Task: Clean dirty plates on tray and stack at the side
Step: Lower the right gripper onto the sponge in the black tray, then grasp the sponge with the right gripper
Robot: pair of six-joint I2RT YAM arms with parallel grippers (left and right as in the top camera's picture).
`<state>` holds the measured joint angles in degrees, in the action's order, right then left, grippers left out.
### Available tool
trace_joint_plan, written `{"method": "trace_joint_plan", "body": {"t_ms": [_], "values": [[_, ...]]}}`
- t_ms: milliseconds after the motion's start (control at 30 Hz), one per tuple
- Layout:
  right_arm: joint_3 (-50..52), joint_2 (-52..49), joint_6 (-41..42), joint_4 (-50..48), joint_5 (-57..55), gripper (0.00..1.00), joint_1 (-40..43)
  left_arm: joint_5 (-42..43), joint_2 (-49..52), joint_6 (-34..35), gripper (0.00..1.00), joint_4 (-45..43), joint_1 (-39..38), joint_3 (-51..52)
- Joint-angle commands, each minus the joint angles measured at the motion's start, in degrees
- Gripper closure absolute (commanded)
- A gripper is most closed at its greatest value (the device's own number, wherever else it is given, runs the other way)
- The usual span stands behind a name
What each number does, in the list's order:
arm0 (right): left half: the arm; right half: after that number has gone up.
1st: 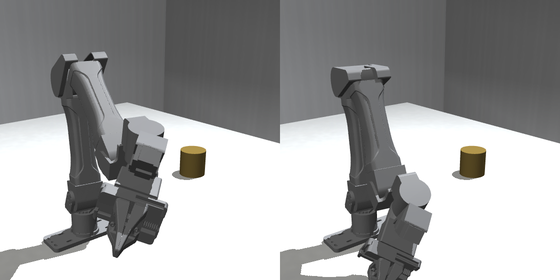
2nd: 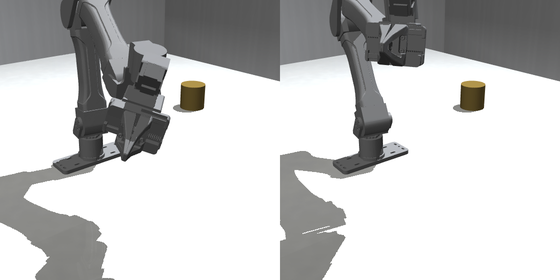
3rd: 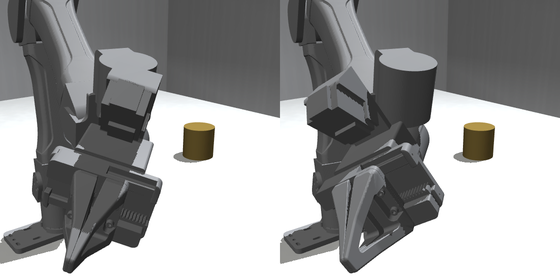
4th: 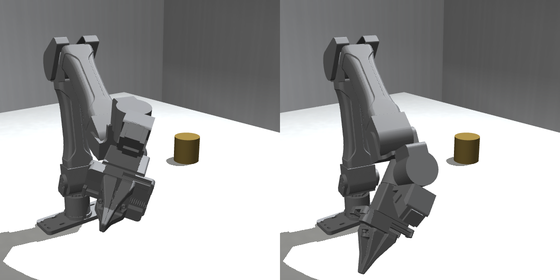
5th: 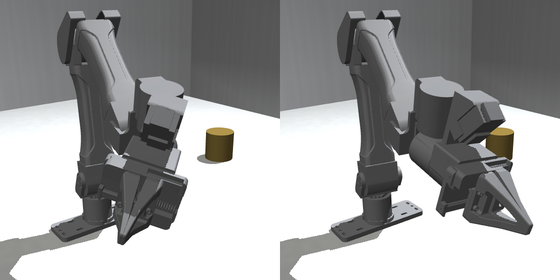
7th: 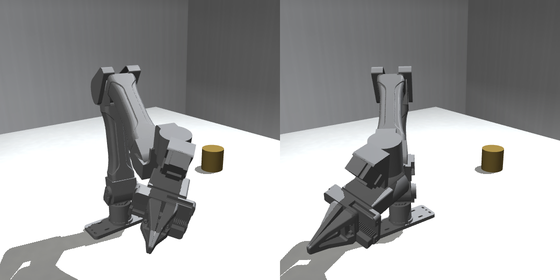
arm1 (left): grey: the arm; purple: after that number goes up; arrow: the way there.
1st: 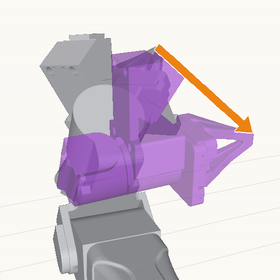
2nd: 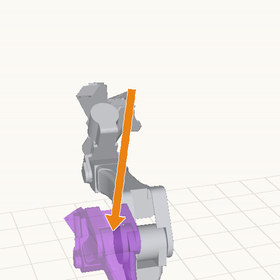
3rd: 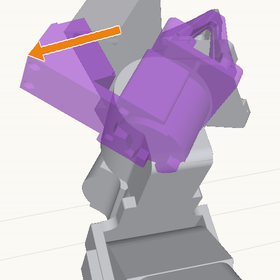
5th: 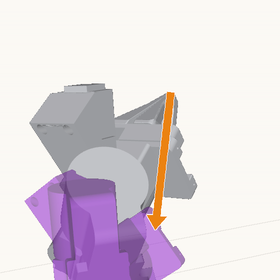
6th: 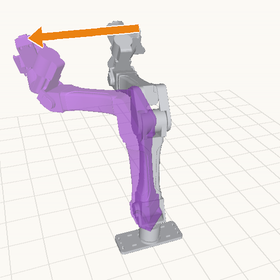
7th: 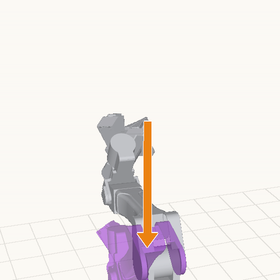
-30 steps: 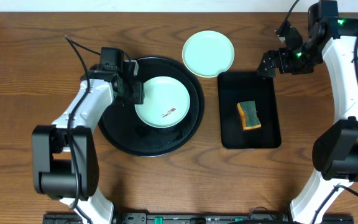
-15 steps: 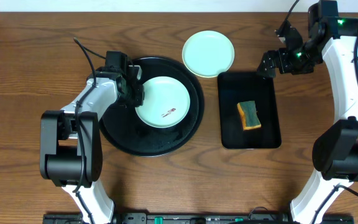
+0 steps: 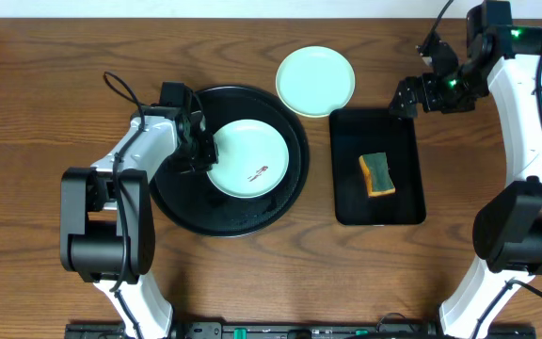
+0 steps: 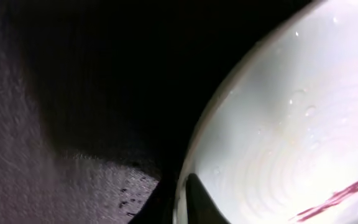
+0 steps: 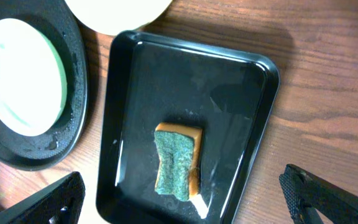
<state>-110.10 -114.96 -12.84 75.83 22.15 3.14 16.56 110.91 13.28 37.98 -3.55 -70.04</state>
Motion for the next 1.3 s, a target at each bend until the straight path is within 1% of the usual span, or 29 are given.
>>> {"method": "trace_joint_plan", "body": {"t_ms": [0, 67, 100, 167, 200, 233, 267, 333, 367, 433, 500, 667, 700, 733, 800, 833, 867, 967, 1167, 1267], "values": [[0.42, -0.17, -0.48, 0.68, 0.17, 0.01, -0.22, 3.8, -0.2, 5.07, 0.73, -0.81, 0.0, -0.15], [0.66, -0.24, -0.42, 1.11, 0.17, 0.01, -0.24, 3.21, -0.48, 3.32, 0.58, -2.05, 0.0, -0.15], [0.85, -0.24, 0.07, 1.22, 0.17, 0.01, -0.24, 2.47, -0.55, 1.03, 0.55, -2.97, 0.02, -0.15], [1.4, -0.24, 1.31, 1.18, 0.17, 0.01, -0.24, -0.48, -0.55, -2.08, 0.55, -4.35, 0.0, -0.15], [1.77, -0.24, 1.9, 1.18, 0.17, 0.01, -0.24, -2.73, -0.55, -3.32, 0.56, -5.07, 0.0, -0.15], [2.32, -0.24, 2.51, 1.14, 0.17, 0.01, -0.28, -4.04, -0.55, -3.89, 0.6, -5.57, 0.0, -0.15], [2.89, -0.24, 2.8, 1.14, 0.17, 0.01, -0.33, -4.42, -0.55, -4.74, 0.7, -6.03, 0.0, -0.15], [4.31, -0.24, 3.02, 1.11, 0.15, 0.01, -0.59, -4.33, -0.55, -5.77, 0.88, -6.58, -0.02, -0.15], [5.29, -0.24, 2.99, 1.11, 0.13, 0.01, -0.81, -4.15, -0.55, -5.75, 0.92, -6.58, -0.07, -0.07], [7.23, -0.24, 2.99, 0.85, 0.11, 0.02, -1.18, -3.93, -0.55, -5.6, 0.92, -6.1, -0.17, 0.22], [9.29, -0.24, 3.85, 0.66, -0.46, 0.07, -1.49, -3.98, -0.55, -2.97, 0.92, -4.7, -0.15, 0.55], [15.56, -0.24, 13.55, -1.44, -10.16, 0.17, -2.8, -3.43, -0.55, 6.36, 0.92, -1.33, -0.15, 1.27], [17.14, -0.24, 15.45, -2.27, -11.63, 0.17, -3.32, -2.34, -0.55, 6.91, 0.91, -1.33, -0.17, 1.53], [18.34, -0.24, 16.15, -2.89, -12.09, 0.17, -3.87, -1.09, -0.55, 6.93, 0.85, -1.31, -0.17, 1.64], [21.11, -0.24, 16.24, -4.98, -12.13, 0.17, -5.4, 0.39, -0.55, 6.67, 0.7, -1.33, -0.17, 1.66], [22.45, -0.24, 16.22, -6.12, -12.33, 0.17, -6.34, 0.9, -0.55, 5.53, 0.64, -1.75, -0.17, 1.66], [23.78, -0.24, 16.24, -7.28, -12.94, 0.17, -7.54, 0.96, -0.55, 4.28, 0.62, -2.27, -0.15, 1.66], [26.6, -0.24, 16.74, -10.23, -16.41, 0.17, -11.02, 0.94, -0.59, 0.68, 0.6, -3.89, -0.02, 1.55], [29.57, -0.24, 21.22, -12.92, -28.41, 0.16, -17.03, 0.94, -1.22, -1.51, 0.6, -4.42, 0.0, 1.11], [31.93, -0.24, 21.18, -15.15, -29.0, 0.16, -18.93, 0.79, -1.27, -2.14, 0.6, -4.13, 0.0, 1.14]]}}
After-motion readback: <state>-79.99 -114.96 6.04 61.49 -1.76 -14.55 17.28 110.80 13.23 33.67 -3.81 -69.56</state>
